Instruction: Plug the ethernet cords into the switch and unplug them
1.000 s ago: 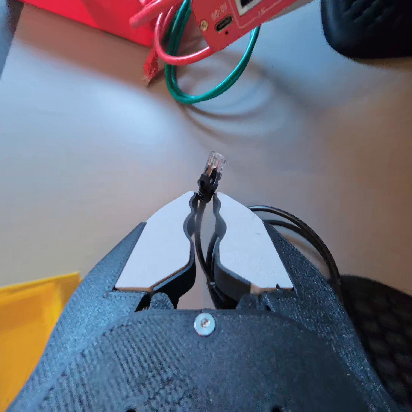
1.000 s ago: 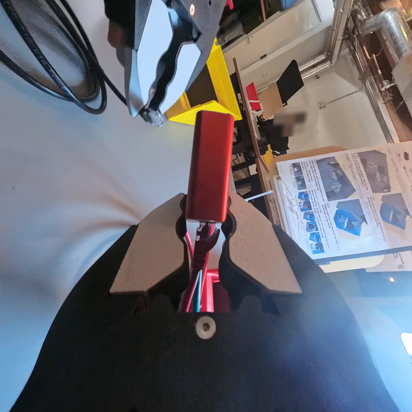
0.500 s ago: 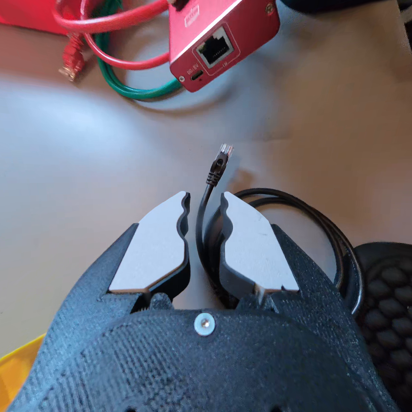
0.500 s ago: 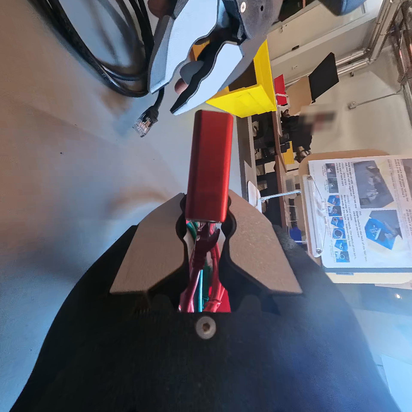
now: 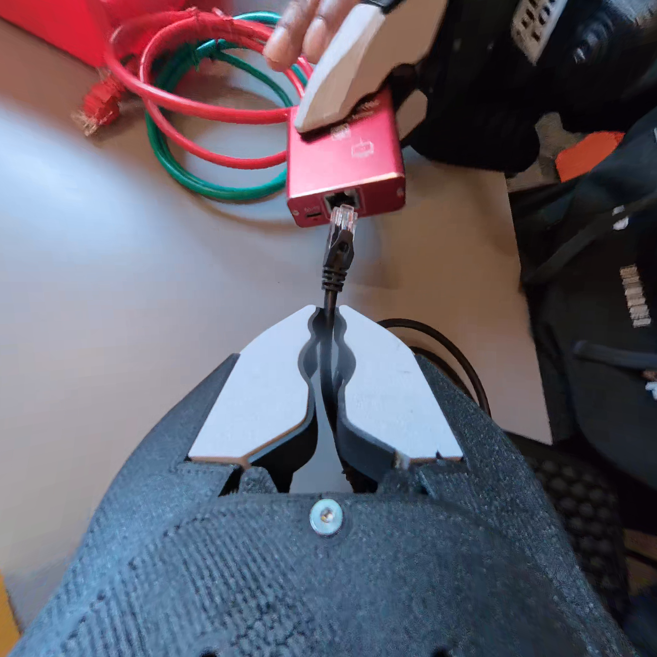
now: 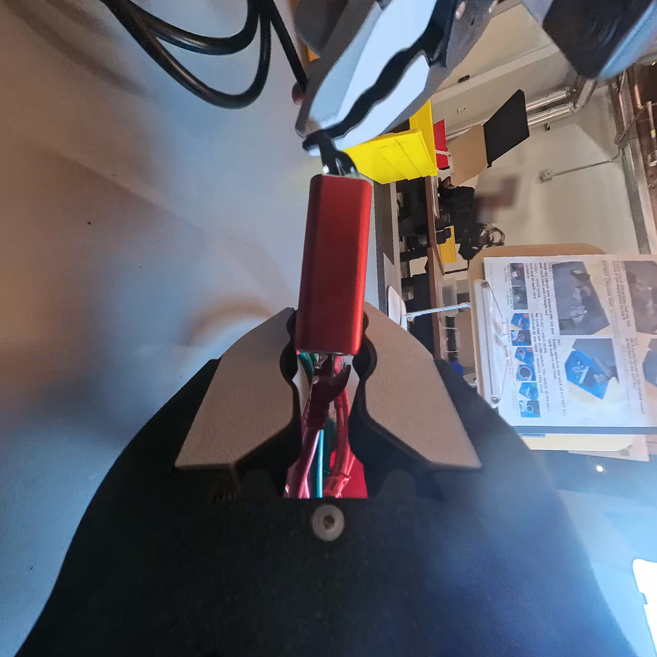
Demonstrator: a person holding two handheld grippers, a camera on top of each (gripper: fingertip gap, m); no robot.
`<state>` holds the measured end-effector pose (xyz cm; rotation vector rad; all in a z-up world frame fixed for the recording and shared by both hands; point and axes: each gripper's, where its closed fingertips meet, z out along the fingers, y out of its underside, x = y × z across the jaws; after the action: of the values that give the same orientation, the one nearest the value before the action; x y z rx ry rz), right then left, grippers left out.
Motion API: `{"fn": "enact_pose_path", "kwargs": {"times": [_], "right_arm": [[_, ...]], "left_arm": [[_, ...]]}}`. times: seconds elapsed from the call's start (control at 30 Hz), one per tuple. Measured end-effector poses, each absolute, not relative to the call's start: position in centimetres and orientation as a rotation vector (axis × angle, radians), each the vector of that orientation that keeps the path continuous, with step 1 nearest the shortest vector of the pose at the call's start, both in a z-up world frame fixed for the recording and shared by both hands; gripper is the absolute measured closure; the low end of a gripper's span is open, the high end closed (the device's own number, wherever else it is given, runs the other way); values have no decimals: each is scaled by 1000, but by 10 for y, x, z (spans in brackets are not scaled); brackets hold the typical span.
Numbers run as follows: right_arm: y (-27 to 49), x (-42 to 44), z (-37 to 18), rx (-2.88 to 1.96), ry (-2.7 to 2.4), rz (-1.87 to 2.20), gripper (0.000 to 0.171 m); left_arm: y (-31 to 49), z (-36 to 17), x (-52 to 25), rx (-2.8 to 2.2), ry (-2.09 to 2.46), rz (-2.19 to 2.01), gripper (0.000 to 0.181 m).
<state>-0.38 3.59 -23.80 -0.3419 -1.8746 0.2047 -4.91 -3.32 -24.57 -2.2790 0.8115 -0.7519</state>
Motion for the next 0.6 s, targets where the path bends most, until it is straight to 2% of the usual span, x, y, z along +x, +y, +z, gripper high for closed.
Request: {"fn": "enact_pose_path", "kwargs": {"times": [0.6], "right_arm": [[30,-4,-251,-190,-1912,30,144]], "left_arm": [[-45,-264,-31,-2433,643,-1110,176]]}}
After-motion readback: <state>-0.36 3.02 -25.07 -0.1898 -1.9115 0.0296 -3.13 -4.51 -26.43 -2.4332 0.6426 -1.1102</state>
